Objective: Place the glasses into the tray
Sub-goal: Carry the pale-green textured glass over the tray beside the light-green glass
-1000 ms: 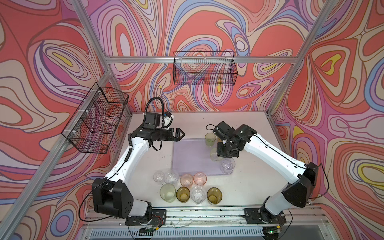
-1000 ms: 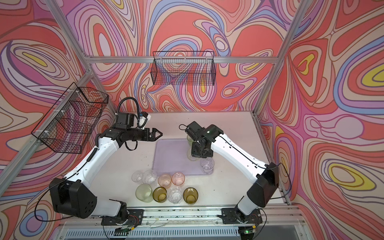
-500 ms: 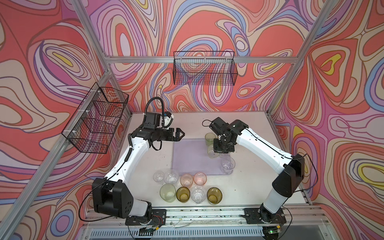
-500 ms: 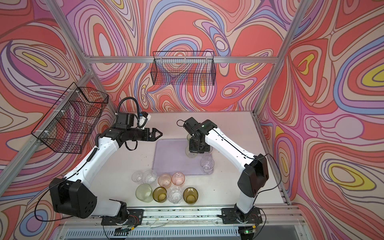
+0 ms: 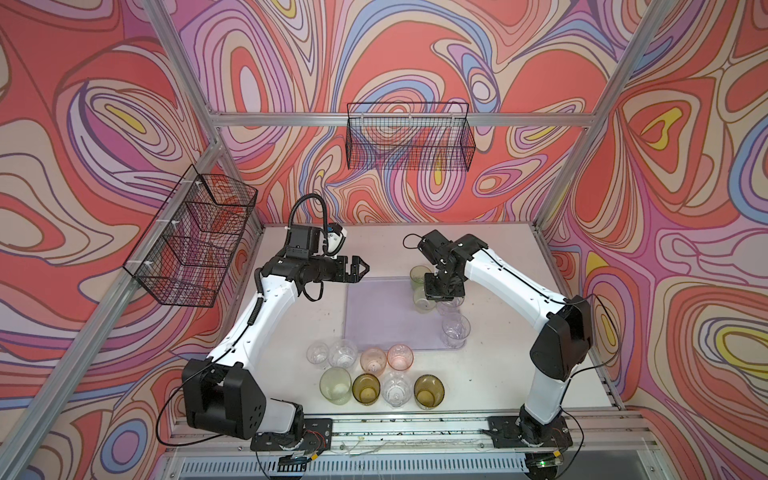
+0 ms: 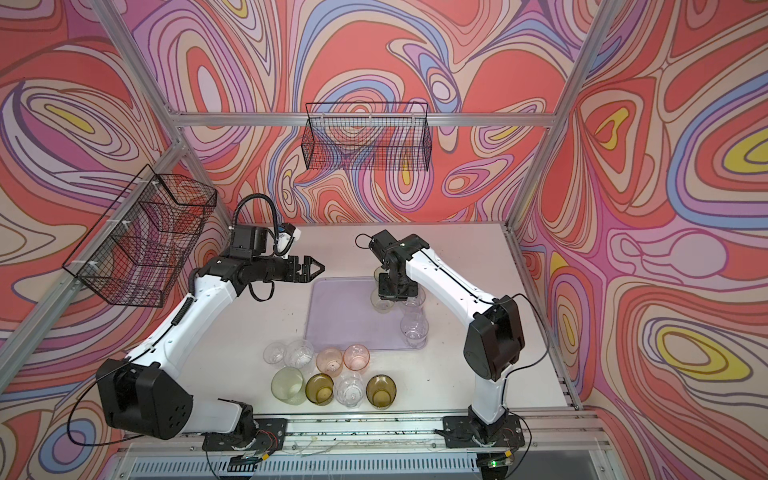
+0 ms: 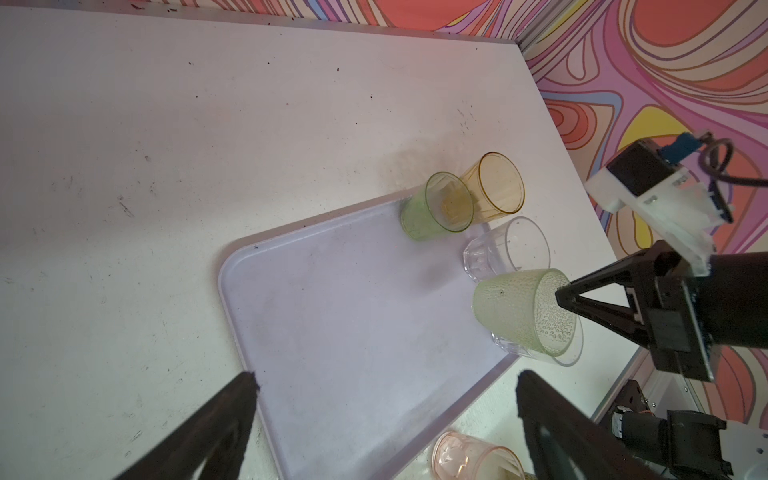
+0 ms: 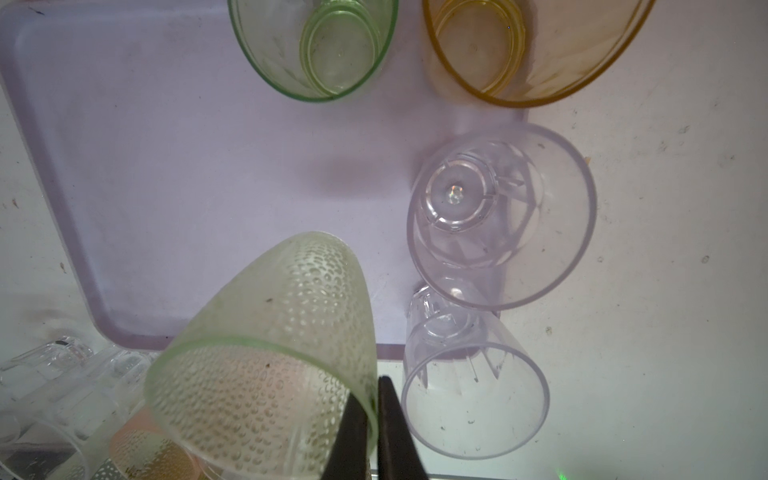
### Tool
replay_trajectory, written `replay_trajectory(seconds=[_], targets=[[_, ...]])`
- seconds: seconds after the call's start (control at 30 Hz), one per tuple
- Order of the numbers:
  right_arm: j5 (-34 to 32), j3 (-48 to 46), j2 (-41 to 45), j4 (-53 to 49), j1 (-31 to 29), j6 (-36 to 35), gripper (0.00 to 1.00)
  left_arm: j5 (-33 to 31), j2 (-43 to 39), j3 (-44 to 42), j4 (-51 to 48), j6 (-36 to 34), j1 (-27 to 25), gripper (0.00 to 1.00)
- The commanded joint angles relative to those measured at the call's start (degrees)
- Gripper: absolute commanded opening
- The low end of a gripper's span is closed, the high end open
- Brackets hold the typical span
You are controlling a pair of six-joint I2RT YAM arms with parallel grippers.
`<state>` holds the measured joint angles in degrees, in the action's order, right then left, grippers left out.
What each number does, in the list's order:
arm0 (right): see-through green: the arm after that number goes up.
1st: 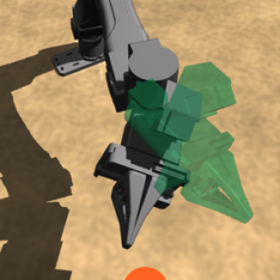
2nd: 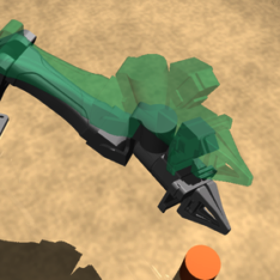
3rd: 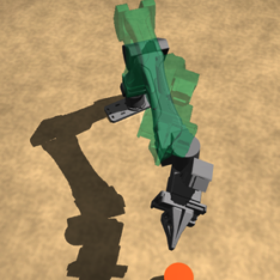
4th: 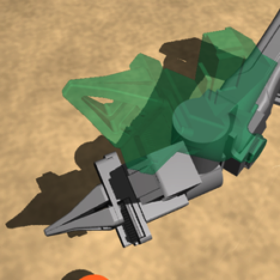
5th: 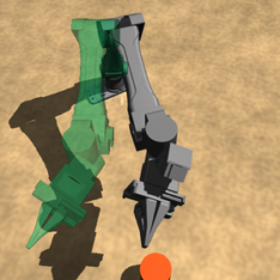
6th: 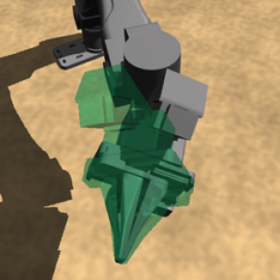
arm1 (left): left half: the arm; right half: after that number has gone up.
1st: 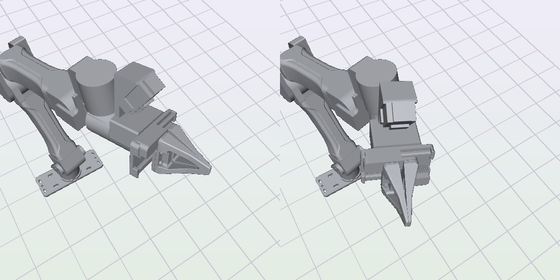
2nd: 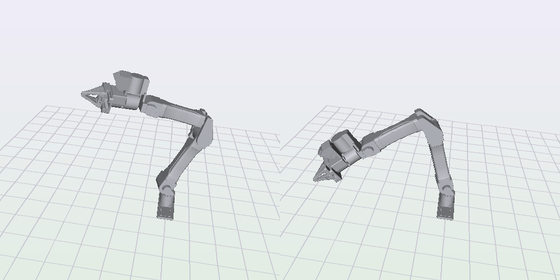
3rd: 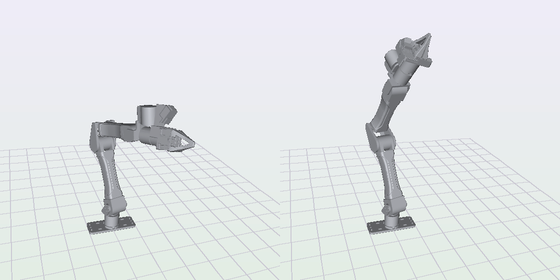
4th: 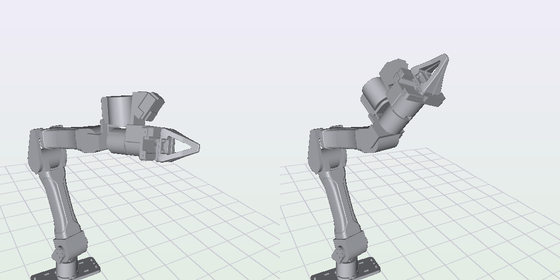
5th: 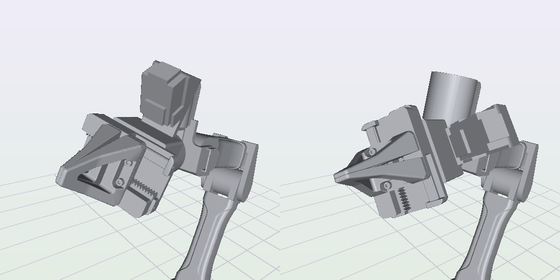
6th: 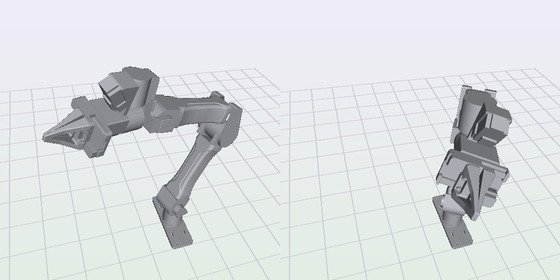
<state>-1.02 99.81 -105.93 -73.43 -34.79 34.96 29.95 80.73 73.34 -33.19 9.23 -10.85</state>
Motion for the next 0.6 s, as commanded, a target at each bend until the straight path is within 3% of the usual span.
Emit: replay_trajectory(seconds=[0.0,0.57], targets=[[0.6,1.6,-1.3,1.9,0.5,0.2,0.00,-0.1,-1.4,-0.8,0.4,-0.6,-0.1,1.00],[1.7,-0.1,-6.0,5.4,2.4,2.7,0.00,-0.3,-1.7,-0.9,0.3,-0.7,-0.1,1.00]])
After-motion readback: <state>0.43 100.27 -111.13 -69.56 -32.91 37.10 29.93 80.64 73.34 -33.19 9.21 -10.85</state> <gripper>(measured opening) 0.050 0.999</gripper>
